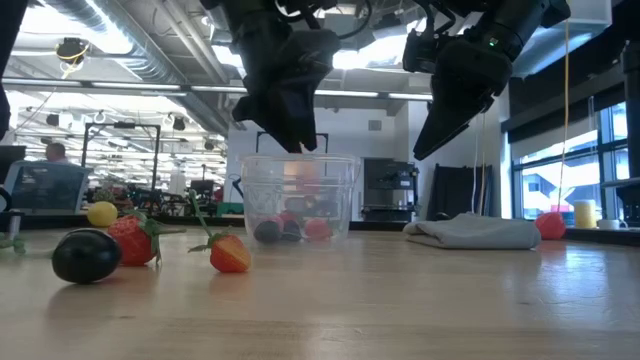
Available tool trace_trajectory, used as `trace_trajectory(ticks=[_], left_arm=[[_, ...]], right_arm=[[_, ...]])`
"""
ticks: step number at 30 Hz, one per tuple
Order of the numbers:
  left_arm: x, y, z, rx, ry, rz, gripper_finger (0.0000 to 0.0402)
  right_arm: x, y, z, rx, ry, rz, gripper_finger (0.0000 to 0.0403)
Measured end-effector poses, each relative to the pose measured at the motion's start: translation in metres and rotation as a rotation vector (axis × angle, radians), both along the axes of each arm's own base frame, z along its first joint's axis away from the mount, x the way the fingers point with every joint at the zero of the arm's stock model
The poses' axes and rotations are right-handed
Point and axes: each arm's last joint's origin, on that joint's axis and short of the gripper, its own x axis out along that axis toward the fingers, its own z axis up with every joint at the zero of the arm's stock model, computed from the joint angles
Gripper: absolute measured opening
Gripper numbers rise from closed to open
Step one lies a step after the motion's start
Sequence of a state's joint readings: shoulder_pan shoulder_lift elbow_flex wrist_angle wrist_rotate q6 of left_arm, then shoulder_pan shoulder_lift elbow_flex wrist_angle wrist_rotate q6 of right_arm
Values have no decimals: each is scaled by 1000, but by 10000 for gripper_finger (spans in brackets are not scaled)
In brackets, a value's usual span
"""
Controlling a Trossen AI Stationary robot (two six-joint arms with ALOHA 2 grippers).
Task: Pick and placing Produce into tupperware
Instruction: Put the peach into the transparent bin, then put the strawberry into the transparent bin
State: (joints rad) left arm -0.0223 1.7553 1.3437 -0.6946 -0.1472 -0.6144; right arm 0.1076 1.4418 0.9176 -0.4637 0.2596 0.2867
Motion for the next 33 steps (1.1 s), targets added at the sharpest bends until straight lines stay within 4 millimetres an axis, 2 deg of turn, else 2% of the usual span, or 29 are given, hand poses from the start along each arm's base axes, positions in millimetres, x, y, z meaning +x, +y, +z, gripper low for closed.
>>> trace_trajectory(ticks=[7, 9, 12, 18, 23, 28, 33], left_arm=[[-1, 3, 1, -2, 2, 13, 207], [-7, 3, 7, -14, 13, 7, 222], [-23, -1, 27, -13, 4, -5, 239], [-59, -24, 63, -3, -5, -45, 251], [-80, -50, 76, 3, -2, -140, 247], [-87, -79, 71, 22, 12, -276, 246], [-98, -103, 42, 33, 54, -288, 245]], right_arm=[[0, 0, 0, 11, -4, -16, 303], [0, 0, 0, 12, -2, -17, 303], [-1, 0, 0, 13, 3, -16, 303], [-2, 0, -1, 10, 22, -15, 303], [-2, 0, -1, -2, 27, 2, 303], [-2, 0, -1, -5, 27, 7, 303], [-2, 0, -1, -5, 27, 7, 303]])
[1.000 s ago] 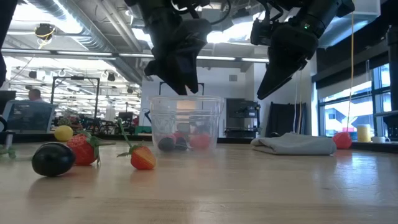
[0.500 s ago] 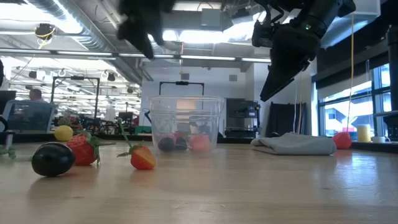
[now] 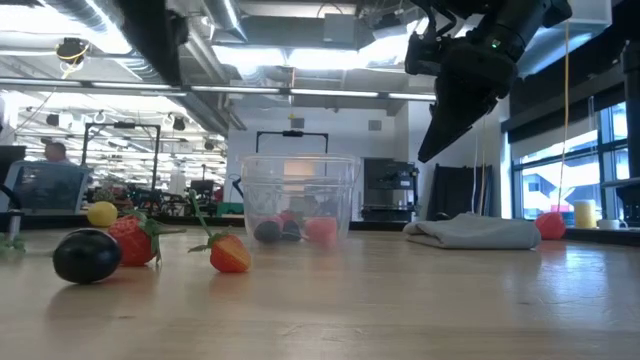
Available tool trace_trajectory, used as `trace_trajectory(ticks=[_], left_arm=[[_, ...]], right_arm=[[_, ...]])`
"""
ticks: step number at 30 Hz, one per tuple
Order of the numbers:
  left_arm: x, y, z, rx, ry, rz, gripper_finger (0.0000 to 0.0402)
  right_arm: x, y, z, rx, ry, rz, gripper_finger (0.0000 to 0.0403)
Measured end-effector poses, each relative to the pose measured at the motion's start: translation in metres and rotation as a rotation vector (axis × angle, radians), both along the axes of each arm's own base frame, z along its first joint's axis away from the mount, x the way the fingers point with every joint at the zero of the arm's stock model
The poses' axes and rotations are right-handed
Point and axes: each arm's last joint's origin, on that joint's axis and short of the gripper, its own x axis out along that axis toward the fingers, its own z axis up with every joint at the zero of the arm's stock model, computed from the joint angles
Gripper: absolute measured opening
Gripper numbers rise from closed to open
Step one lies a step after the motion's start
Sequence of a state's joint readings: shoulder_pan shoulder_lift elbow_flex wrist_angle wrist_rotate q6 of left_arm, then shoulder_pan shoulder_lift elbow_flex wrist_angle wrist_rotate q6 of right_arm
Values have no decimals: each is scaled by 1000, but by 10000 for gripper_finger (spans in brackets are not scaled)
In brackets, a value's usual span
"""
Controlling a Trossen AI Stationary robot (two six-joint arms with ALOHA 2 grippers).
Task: Pick and placing Produce into tupperware
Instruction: Put the strawberry into the transparent bin
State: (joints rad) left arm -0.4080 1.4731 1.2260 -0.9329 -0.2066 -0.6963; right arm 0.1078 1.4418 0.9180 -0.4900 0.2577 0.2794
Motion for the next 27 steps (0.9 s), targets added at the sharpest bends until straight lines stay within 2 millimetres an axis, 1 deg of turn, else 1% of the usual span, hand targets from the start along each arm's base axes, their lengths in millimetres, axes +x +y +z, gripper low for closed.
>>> trace_trajectory(ticks=[3, 5, 7, 11, 18, 23, 27], left_arm=[[-7, -12, -17, 22, 0, -33, 245], [-9, -18, -27, 0, -22, -34, 245], [-12, -21, -36, -18, -14, -22, 245], [-14, -25, -48, -48, -39, -21, 245], [-12, -26, -61, -69, -105, -22, 245], [-16, -23, -77, -66, -99, -20, 245], [-18, -22, -85, -75, -119, -22, 245]], right_arm=[[0, 0, 0, 0, 0, 0, 303], [0, 0, 0, 0, 0, 0, 303], [0, 0, 0, 0, 0, 0, 303], [0, 0, 0, 0, -2, 0, 303], [1, 0, 0, 3, -8, -3, 303], [1, 0, 0, 3, -10, -4, 303], [1, 0, 0, 3, -10, -4, 303]])
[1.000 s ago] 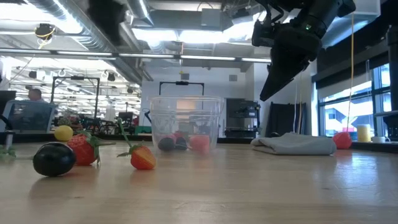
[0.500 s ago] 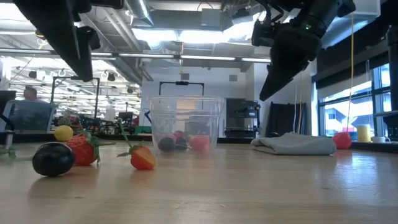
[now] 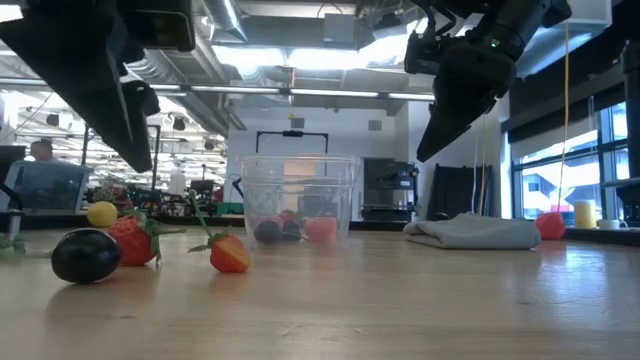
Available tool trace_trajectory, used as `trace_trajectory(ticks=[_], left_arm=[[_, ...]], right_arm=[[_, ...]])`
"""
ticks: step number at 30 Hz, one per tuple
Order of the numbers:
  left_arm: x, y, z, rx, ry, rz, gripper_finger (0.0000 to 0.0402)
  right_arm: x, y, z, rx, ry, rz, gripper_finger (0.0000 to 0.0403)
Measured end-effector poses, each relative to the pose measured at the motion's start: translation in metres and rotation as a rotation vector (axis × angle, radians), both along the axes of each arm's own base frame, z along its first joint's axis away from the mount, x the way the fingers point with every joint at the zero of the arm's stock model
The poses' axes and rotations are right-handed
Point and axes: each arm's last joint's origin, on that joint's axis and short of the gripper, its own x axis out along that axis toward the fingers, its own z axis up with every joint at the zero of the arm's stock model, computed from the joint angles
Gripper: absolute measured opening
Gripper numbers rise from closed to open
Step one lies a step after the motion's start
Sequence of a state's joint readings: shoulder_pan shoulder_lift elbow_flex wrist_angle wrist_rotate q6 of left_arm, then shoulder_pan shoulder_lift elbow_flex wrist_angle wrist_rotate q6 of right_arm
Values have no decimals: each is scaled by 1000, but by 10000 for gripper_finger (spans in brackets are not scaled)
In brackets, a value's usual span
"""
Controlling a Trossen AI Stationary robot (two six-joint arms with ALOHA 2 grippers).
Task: Pick and placing Produce into tupperware
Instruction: Put the strawberry into the transparent bin
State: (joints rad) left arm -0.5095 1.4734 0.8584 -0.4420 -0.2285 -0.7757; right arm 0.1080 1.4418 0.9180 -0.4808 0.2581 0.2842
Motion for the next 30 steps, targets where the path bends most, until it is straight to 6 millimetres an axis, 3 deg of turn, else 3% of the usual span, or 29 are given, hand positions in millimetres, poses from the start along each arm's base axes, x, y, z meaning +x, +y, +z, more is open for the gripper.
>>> trace_trajectory(ticks=[11, 30], left_arm=[[13, -8, -29, 43, -20, -60, 245], [18, -22, -52, 58, 0, -93, 245]], right_arm=[[0, 0, 0, 0, -2, 0, 303], [0, 0, 0, -3, -3, 0, 303]])
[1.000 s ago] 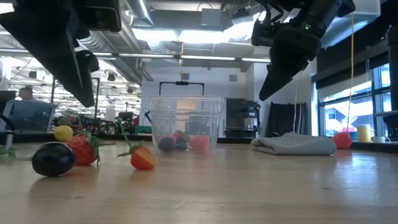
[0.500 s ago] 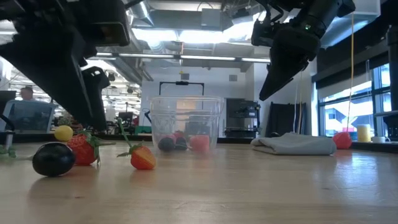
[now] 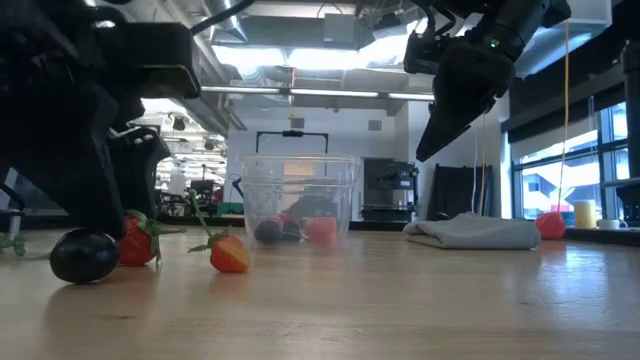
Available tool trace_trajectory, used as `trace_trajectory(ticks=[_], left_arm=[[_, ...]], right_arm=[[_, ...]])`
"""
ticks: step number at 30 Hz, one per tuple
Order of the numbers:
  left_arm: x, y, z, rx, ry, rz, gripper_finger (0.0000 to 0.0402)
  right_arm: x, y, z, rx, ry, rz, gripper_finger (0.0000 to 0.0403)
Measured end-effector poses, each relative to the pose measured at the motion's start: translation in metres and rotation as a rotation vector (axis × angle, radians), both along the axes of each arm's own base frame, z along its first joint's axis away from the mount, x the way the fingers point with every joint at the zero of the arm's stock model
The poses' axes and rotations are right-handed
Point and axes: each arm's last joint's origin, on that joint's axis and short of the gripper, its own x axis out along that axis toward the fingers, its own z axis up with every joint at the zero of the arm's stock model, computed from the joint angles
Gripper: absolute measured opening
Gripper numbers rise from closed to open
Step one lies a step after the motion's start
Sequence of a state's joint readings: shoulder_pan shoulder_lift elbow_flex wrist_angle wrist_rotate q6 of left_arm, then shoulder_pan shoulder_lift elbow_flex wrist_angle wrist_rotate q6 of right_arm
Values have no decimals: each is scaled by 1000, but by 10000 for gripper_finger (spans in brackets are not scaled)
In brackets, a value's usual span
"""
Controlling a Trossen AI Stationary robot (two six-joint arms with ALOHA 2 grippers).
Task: Pick and placing Produce into tupperware
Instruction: Put the strawberry into the transparent bin
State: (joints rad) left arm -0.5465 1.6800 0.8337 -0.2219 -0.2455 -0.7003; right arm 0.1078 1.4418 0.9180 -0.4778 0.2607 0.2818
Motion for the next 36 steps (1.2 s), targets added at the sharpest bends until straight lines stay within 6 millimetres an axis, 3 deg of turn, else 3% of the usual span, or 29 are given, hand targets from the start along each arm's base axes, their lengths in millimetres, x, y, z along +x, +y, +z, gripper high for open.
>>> trace_trajectory(ticks=[12, 25, 31, 36], left_arm=[[2, 1, -11, 56, 19, 19, 238], [2, 4, -10, 41, 29, 25, 133], [2, 16, 11, -2, 7, 50, 81], [-5, 31, 40, -25, -43, 84, 40]], right_arm=[[0, 0, 0, 1, -3, -1, 303], [0, 0, 0, -1, -2, 2, 303], [0, 0, 0, -1, -1, 2, 303], [0, 0, 0, -1, -1, 2, 303]])
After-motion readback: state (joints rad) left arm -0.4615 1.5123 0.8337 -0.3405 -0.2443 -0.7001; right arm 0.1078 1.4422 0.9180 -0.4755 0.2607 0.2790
